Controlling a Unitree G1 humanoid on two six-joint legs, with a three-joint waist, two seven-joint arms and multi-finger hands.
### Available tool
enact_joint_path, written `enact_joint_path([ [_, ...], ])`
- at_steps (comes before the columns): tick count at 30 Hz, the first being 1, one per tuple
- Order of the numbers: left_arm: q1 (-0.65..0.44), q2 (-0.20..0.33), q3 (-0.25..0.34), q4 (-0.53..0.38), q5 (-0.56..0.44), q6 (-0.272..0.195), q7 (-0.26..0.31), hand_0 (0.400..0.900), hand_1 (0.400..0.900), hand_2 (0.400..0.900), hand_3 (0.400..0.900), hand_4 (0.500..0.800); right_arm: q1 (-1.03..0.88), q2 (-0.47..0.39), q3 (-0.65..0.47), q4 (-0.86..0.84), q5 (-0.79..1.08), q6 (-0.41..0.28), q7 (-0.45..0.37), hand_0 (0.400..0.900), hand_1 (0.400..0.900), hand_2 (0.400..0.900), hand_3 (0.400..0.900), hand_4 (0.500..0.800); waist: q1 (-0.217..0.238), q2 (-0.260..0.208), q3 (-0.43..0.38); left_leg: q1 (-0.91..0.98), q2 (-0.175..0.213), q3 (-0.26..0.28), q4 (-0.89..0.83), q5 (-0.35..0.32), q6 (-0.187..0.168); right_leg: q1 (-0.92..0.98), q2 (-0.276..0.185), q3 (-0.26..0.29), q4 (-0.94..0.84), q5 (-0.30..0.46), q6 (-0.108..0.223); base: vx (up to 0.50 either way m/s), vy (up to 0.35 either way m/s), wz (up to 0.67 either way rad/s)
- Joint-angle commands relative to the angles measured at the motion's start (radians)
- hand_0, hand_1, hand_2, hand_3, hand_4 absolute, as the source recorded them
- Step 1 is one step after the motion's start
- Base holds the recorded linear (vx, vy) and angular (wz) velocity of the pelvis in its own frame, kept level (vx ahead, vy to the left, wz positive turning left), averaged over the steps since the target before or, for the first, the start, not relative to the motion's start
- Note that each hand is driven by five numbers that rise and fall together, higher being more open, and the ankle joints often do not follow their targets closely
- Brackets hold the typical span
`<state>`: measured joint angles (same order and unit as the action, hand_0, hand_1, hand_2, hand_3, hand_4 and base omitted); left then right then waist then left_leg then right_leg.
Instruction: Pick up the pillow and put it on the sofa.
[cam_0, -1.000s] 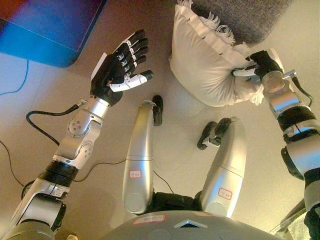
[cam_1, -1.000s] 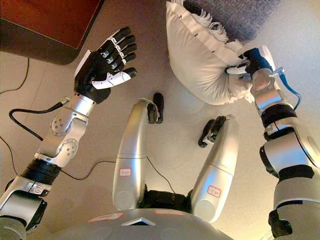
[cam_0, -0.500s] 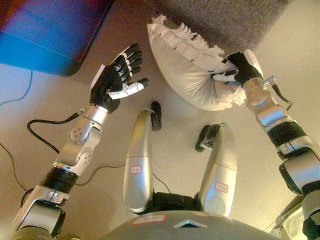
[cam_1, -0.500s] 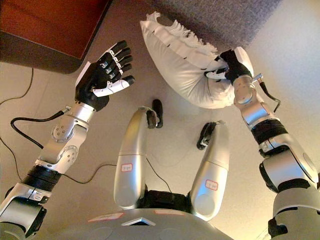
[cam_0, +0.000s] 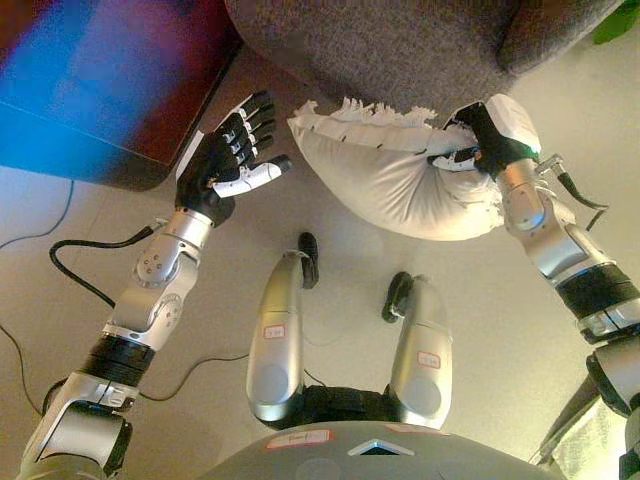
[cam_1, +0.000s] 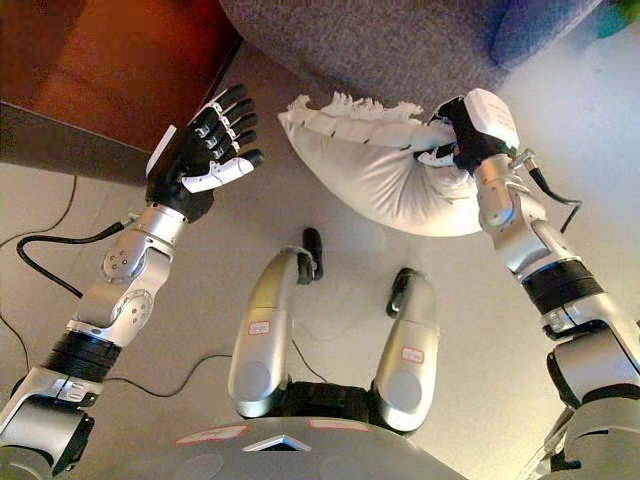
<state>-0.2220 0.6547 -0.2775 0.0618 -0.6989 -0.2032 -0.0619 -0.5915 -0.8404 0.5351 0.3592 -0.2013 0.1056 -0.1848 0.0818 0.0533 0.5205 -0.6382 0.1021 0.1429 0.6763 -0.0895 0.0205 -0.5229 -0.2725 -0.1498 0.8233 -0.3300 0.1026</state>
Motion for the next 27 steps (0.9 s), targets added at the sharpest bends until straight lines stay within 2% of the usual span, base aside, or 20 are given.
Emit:
enact_joint_path([
  [1,0.01,-0.013,0.042,-0.059,0.042,-0.045,-0.014,0.9,0.9,0.9,0.9,0.8,-0.114,-0.077,-0.153,-0.165,-0.083,-0.077,-0.082,0.4,0.4,0.4,0.4,0.5,-0.017,-0.054,-0.114,0.161,-0.006,0.008,-0.059,-0.098,-0.005,0.073,0.029,-0.068,-0.202,0.177,-0.058,0.0,0.0,0.0],
  [6,0.044,-0.025,0.048,-0.041,0.039,-0.014,-0.031,0.9,0.9,0.9,0.9,0.8,-0.077,-0.133,-0.179,-0.241,-0.125,-0.074,-0.076,0.4,0.4,0.4,0.4,0.5,-0.022,-0.082,-0.152,0.256,-0.005,0.018,-0.163,-0.064,-0.022,0.187,0.054,-0.081,-0.354,0.214,-0.046,0.04,0.001,-0.03],
  [10,0.096,-0.055,0.051,-0.037,0.046,0.017,-0.054,0.9,0.9,0.9,0.9,0.8,-0.034,-0.185,-0.223,-0.321,-0.146,-0.09,-0.052,0.4,0.4,0.4,0.4,0.5,-0.027,-0.1,-0.206,0.358,-0.018,0.027,-0.276,-0.027,-0.039,0.307,0.08,-0.094,-0.519,0.256,-0.035,0.1,0.026,-0.04],
  [18,0.191,-0.095,0.046,-0.024,0.018,0.072,-0.102,0.9,0.9,0.9,0.9,0.8,-0.001,-0.294,-0.281,-0.351,-0.173,-0.141,-0.018,0.4,0.4,0.4,0.4,0.5,-0.021,-0.125,-0.318,0.513,-0.024,0.055,-0.424,-0.005,-0.052,0.475,0.084,-0.117,-0.733,0.333,-0.002,0.14,0.046,0.01],
  [23,0.262,-0.103,0.046,-0.03,0.0,0.101,-0.136,0.9,0.9,0.9,0.9,0.8,-0.116,-0.378,-0.214,-0.303,-0.134,-0.164,0.027,0.4,0.4,0.4,0.4,0.5,0.01,-0.144,-0.374,0.563,-0.028,0.06,-0.463,-0.006,-0.054,0.529,0.084,-0.144,-0.79,0.355,0.007,0.16,0.046,0.06],
  [27,0.299,-0.099,0.049,-0.043,-0.011,0.115,-0.157,0.9,0.9,0.9,0.9,0.8,-0.267,-0.428,-0.097,-0.216,-0.11,-0.192,0.045,0.4,0.4,0.4,0.4,0.5,0.043,-0.169,-0.399,0.586,-0.036,0.041,-0.485,-0.007,-0.057,0.559,0.091,-0.159,-0.809,0.356,0.007,0.16,0.036,0.15],
])
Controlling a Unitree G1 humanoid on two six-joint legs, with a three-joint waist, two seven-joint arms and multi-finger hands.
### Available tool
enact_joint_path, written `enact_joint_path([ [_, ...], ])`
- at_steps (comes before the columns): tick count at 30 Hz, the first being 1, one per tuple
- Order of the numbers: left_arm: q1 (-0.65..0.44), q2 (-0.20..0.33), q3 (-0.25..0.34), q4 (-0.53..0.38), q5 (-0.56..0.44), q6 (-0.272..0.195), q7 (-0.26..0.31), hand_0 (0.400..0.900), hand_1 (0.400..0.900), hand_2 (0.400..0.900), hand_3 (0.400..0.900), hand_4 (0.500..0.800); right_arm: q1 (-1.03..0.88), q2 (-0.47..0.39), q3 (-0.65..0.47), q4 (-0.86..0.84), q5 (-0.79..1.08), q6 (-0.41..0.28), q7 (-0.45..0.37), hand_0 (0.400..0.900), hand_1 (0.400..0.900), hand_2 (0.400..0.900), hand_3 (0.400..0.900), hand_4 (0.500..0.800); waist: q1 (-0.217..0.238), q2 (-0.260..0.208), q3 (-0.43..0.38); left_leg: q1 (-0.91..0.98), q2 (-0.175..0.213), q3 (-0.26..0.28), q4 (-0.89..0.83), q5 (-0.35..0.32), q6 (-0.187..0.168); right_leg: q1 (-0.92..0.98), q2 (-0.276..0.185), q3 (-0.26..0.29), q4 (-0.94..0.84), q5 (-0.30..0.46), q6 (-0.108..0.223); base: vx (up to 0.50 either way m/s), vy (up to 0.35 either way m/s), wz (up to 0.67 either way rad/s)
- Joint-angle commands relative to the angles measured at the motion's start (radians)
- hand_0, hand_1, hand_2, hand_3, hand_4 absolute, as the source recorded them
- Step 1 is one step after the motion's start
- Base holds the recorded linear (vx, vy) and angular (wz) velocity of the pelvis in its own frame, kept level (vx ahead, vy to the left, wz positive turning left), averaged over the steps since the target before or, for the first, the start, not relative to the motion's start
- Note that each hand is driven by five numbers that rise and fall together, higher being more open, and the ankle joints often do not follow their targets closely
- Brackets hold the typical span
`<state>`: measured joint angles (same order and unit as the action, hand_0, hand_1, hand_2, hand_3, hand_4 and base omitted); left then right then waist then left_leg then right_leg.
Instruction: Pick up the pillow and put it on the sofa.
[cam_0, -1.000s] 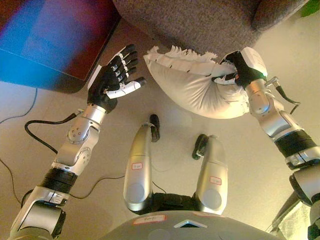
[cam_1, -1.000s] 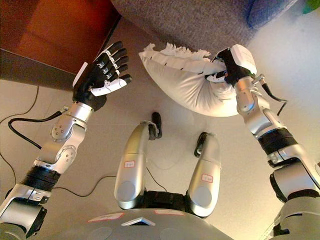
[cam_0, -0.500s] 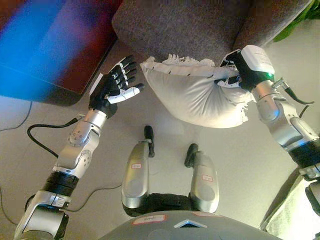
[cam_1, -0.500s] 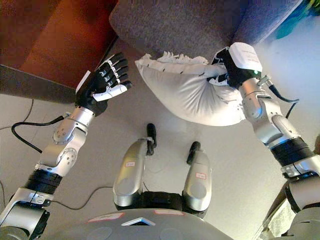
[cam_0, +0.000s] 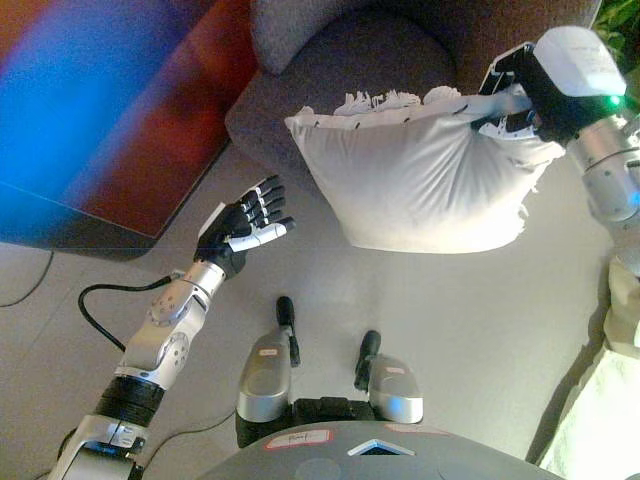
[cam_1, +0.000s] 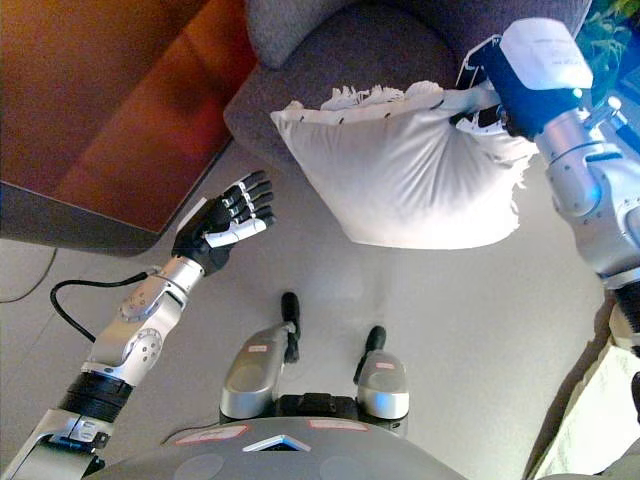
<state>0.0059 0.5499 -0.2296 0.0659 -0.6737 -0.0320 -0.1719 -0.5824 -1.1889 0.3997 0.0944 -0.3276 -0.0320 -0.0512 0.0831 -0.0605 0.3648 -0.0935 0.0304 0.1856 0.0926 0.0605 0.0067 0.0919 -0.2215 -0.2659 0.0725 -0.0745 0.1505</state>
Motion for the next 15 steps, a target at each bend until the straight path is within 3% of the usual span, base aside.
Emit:
enact_joint_path([
  [1,0.08,0.006,0.004,-0.052,-0.034,-0.052,-0.052,0.9,0.9,0.9,0.9,0.8,-0.317,-0.083,0.074,0.077,0.023,-0.058,-0.084,0.4,0.4,0.4,0.4,0.5,0.05,-0.061,-0.247,0.046,0.034,-0.01,0.093,-0.156,-0.044,-0.051,0.041,-0.047,-0.06,0.099,-0.041,0.19,0.049,0.2],
  [9,0.086,0.036,0.007,-0.09,-0.023,-0.009,-0.063,0.9,0.9,0.9,0.9,0.8,-0.625,-0.07,0.349,0.332,0.038,-0.054,-0.054,0.4,0.4,0.4,0.4,0.5,0.127,-0.114,-0.245,0.057,0.022,-0.057,0.062,-0.141,-0.051,-0.011,0.051,-0.1,-0.079,0.105,-0.039,0.13,-0.01,0.21],
  [15,0.064,0.068,-0.007,-0.119,-0.027,0.036,-0.079,0.9,0.9,0.9,0.9,0.8,-0.788,0.001,0.522,0.618,0.052,0.041,-0.016,0.4,0.4,0.4,0.4,0.5,0.193,-0.133,-0.228,0.059,0.018,-0.098,0.014,-0.115,-0.056,0.001,0.059,-0.144,-0.094,0.115,-0.033,0.1,-0.046,0.22],
])
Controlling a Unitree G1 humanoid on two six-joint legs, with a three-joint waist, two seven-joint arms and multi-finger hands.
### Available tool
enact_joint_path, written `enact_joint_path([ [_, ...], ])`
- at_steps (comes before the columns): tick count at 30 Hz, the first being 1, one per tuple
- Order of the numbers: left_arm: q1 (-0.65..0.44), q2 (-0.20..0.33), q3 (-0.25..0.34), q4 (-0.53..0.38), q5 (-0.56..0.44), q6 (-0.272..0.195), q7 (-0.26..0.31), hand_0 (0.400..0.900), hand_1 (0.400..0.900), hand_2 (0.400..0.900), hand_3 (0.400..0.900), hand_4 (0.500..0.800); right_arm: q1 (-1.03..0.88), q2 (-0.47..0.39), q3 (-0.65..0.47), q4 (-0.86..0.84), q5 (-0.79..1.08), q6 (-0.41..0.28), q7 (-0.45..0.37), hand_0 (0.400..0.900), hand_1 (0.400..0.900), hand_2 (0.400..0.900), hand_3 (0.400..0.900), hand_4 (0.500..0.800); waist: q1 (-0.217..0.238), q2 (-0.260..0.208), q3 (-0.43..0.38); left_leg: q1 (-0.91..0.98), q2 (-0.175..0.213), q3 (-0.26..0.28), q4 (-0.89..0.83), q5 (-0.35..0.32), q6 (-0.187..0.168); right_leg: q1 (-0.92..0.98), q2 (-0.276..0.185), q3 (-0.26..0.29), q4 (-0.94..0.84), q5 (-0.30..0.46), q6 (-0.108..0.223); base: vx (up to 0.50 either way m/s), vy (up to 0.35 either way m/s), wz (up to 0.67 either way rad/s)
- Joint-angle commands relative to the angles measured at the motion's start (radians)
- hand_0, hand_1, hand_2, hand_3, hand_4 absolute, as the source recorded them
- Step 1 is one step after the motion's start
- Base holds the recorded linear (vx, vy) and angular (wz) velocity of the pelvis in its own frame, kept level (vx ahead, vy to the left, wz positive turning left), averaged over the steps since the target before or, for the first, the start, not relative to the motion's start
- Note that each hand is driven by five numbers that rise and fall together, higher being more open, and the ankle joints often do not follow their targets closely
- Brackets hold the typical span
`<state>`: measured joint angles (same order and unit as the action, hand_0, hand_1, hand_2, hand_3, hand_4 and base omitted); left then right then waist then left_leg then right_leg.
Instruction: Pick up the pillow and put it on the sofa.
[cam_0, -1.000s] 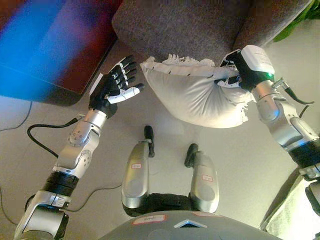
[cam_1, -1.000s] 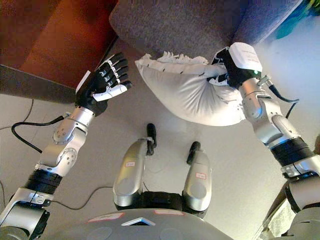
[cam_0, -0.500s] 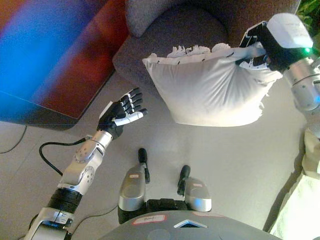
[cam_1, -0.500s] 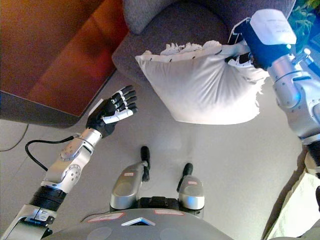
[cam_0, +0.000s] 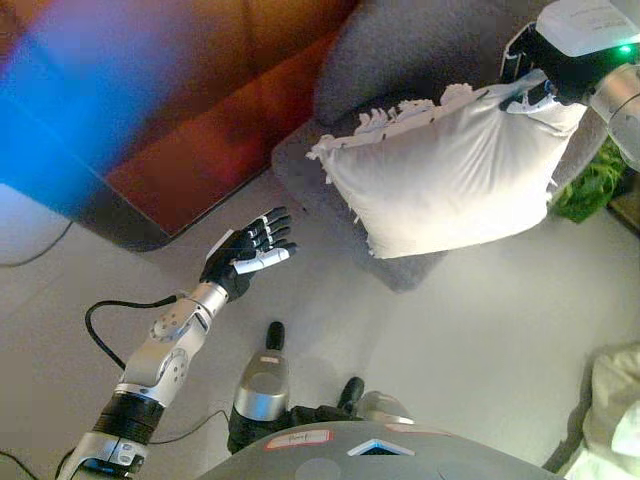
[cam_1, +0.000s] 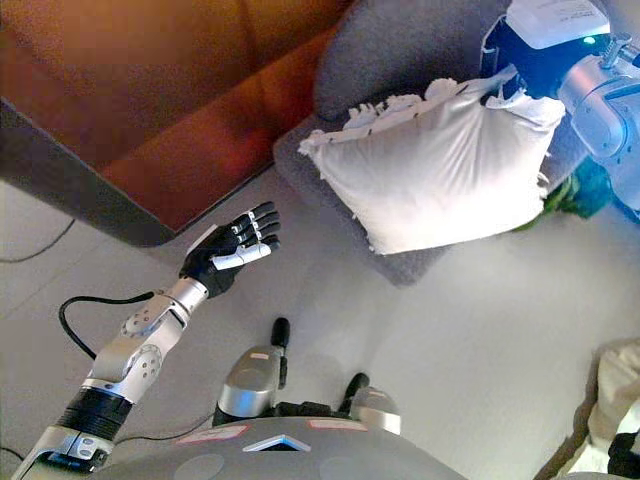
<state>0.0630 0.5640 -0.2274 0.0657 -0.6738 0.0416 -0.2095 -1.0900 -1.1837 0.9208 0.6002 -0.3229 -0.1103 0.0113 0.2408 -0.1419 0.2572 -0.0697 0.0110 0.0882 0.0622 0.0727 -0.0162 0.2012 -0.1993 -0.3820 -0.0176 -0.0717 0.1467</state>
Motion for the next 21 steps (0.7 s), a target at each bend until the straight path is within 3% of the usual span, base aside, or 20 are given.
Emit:
enact_joint_path([
  [1,-0.002,0.064,-0.015,-0.12,-0.025,-0.038,-0.051,0.9,0.9,0.9,0.9,0.8,-0.299,0.018,0.008,0.19,0.013,0.15,-0.077,0.4,0.4,0.4,0.4,0.5,0.052,-0.055,-0.108,0.024,0.037,-0.012,0.043,-0.124,-0.034,-0.113,0.038,-0.035,-0.005,0.117,-0.027,0.0,-0.106,0.29],
  [2,-0.011,0.073,-0.016,-0.124,-0.032,-0.038,-0.058,0.9,0.9,0.9,0.9,0.8,-0.322,0.035,0.024,0.239,-0.018,0.197,-0.085,0.712,0.712,0.712,0.712,0.687,0.065,-0.056,-0.096,0.013,0.036,-0.023,0.04,-0.119,-0.035,-0.119,0.039,-0.04,-0.009,0.122,-0.025,-0.08,-0.125,0.29],
  [3,-0.025,0.085,-0.02,-0.129,-0.041,-0.046,-0.061,0.9,0.9,0.9,0.9,0.8,-0.351,0.055,0.048,0.289,-0.006,0.256,-0.094,0.9,0.9,0.9,0.9,0.8,0.079,-0.055,-0.078,-0.002,0.036,-0.035,0.036,-0.114,-0.035,-0.128,0.04,-0.045,-0.012,0.126,-0.023,-0.15,-0.125,0.21],
  [5,-0.056,0.103,-0.018,-0.137,-0.043,-0.066,-0.063,0.9,0.9,0.9,0.9,0.8,-0.383,0.088,0.041,0.366,0.012,0.361,-0.14,0.9,0.9,0.9,0.9,0.8,0.101,-0.051,-0.036,-0.036,0.036,-0.057,0.03,-0.102,-0.033,-0.148,0.045,-0.053,-0.021,0.137,-0.022,-0.2,-0.143,0.21],
  [10,-0.1,0.147,-0.006,-0.138,-0.061,-0.083,-0.059,0.9,0.9,0.9,0.9,0.8,-0.429,0.113,0.014,0.472,0.042,0.412,-0.317,0.9,0.9,0.9,0.9,0.8,0.125,-0.041,0.016,-0.073,0.037,-0.087,-0.016,-0.07,-0.027,-0.176,0.056,-0.064,-0.03,0.149,-0.015,-0.11,-0.084,0.24],
  [16,-0.073,0.162,0.014,-0.152,-0.063,-0.086,-0.074,0.9,0.9,0.9,0.9,0.8,-0.385,0.097,-0.023,0.447,0.117,0.416,-0.384,0.9,0.9,0.9,0.9,0.8,0.124,-0.043,0.003,-0.049,0.036,-0.102,-0.068,-0.052,-0.02,-0.168,0.063,-0.06,-0.032,0.145,-0.011,0.02,0.01,-0.01],
  [21,-0.074,0.144,-0.01,-0.132,-0.036,-0.101,-0.043,0.9,0.9,0.9,0.9,0.8,-0.244,0.101,-0.142,0.326,0.202,0.351,-0.438,0.9,0.9,0.9,0.9,0.8,0.086,-0.04,-0.045,0.001,0.034,-0.086,-0.126,-0.04,-0.013,-0.15,0.068,-0.04,-0.03,0.137,-0.005,0.01,0.067,-0.19],
])
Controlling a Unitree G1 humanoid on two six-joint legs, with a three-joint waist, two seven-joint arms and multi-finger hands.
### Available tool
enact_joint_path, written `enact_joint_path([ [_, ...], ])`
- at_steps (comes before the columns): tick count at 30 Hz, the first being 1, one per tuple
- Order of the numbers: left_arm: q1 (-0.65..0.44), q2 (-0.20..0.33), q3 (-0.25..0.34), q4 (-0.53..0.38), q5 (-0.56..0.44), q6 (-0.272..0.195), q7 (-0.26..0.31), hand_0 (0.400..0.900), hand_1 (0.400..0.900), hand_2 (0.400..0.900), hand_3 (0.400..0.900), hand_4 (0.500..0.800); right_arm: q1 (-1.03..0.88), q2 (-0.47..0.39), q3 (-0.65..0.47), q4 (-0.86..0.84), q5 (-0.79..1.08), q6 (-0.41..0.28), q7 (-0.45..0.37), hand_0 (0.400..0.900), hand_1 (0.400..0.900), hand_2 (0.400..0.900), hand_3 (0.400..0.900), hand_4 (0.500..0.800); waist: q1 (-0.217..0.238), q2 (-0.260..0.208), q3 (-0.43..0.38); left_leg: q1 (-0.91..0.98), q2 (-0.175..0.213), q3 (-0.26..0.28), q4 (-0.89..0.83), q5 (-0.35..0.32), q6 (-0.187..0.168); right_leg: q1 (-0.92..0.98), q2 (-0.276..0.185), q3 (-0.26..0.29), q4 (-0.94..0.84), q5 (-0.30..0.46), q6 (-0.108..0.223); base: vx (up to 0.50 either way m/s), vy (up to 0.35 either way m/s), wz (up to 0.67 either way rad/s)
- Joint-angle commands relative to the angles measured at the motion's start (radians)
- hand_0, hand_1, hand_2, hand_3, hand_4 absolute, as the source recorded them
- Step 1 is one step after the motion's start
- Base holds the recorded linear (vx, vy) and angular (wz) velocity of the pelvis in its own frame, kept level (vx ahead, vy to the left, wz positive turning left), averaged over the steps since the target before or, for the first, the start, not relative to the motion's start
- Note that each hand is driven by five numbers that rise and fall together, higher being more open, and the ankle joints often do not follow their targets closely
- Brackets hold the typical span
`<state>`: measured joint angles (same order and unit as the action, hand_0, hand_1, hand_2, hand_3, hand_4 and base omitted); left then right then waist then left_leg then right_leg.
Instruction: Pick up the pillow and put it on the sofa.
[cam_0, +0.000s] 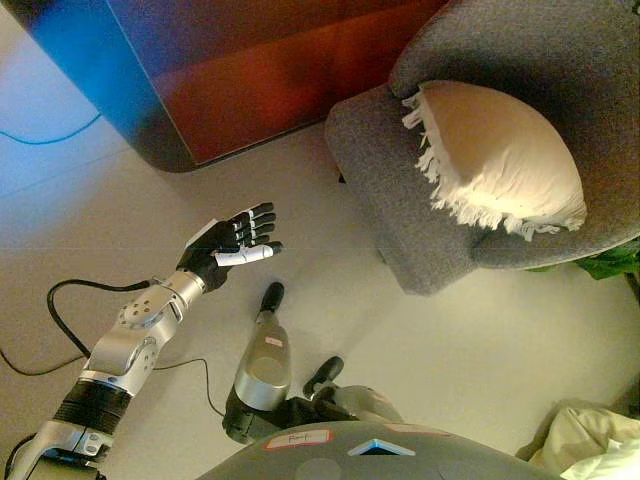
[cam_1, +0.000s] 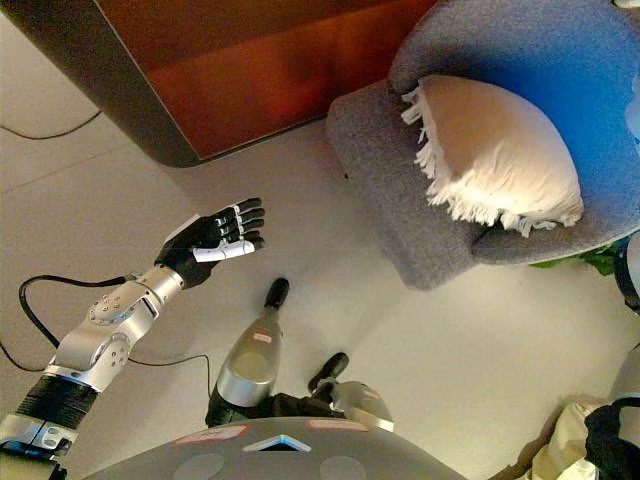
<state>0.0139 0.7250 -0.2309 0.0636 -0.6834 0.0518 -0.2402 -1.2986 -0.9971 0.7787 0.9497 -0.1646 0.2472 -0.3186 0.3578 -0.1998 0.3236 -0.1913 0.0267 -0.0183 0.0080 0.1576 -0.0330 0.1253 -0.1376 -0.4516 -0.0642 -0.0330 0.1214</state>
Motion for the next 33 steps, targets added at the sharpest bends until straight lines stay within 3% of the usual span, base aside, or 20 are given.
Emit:
enact_joint_path([
  [1,-0.026,-0.022,-0.009,-0.119,-0.02,-0.118,-0.003,0.9,0.9,0.9,0.9,0.8,0.001,-0.083,-0.032,-0.05,0.054,-0.023,-0.098,0.9,0.9,0.9,0.9,0.8,-0.045,0.024,-0.124,0.134,0.019,0.029,-0.078,-0.126,0.005,-0.072,0.006,0.032,0.018,0.098,0.022,0.02,0.121,-0.23],
  [6,-0.034,-0.063,-0.027,-0.054,0.023,-0.14,0.028,0.9,0.9,0.9,0.9,0.8,0.204,-0.05,-0.19,-0.206,0.07,-0.072,-0.081,0.9,0.9,0.9,0.9,0.8,-0.104,0.048,-0.177,0.172,0.015,0.061,-0.093,-0.129,0.013,-0.069,-0.003,0.055,0.025,0.098,0.028,0.02,0.118,-0.24],
  [8,-0.036,-0.078,-0.018,-0.043,0.035,-0.127,0.035,0.9,0.9,0.9,0.9,0.8,0.314,-0.035,-0.259,-0.295,0.071,-0.089,-0.074,0.9,0.9,0.9,0.9,0.8,-0.133,0.063,-0.195,0.193,0.015,0.08,-0.094,-0.135,0.017,-0.067,-0.007,0.071,0.033,0.096,0.029,0.0,0.103,-0.29],
  [16,-0.057,-0.139,-0.018,0.04,0.078,-0.169,0.058,0.9,0.9,0.9,0.9,0.8,0.681,0.096,-0.451,-0.593,-0.011,-0.114,-0.046,0.9,0.9,0.9,0.9,0.8,-0.237,0.123,-0.229,0.241,0.016,0.157,-0.095,-0.153,0.03,-0.068,-0.013,0.134,0.048,0.089,0.028,-0.05,0.09,-0.32],
  [20,-0.05,-0.168,-0.001,0.053,0.085,-0.193,0.104,0.9,0.9,0.9,0.9,0.8,0.87,0.182,-0.522,-0.702,-0.055,-0.152,-0.016,0.9,0.9,0.9,0.9,0.8,-0.285,0.148,-0.241,0.258,0.014,0.196,-0.095,-0.159,0.033,-0.068,-0.014,0.167,0.042,0.091,0.028,-0.06,0.07,-0.33],
  [25,-0.023,-0.201,0.042,0.066,0.108,-0.209,0.122,0.9,0.9,0.9,0.9,0.8,1.044,0.246,-0.587,-0.78,-0.027,-0.196,0.044,0.9,0.9,0.9,0.9,0.8,-0.317,0.161,-0.257,0.279,0.014,0.232,-0.095,-0.166,0.03,-0.06,-0.012,0.184,0.034,0.09,0.026,-0.04,0.027,-0.23],
  [33,0.027,-0.247,0.115,0.085,0.127,-0.23,0.092,0.9,0.9,0.9,0.9,0.8,1.226,0.384,-0.634,-0.833,0.051,-0.197,0.122,0.9,0.9,0.9,0.9,0.8,-0.36,0.174,-0.274,0.299,0.018,0.265,-0.091,-0.17,0.021,-0.05,-0.009,0.202,0.023,0.09,0.021,-0.06,0.01,-0.15],
])
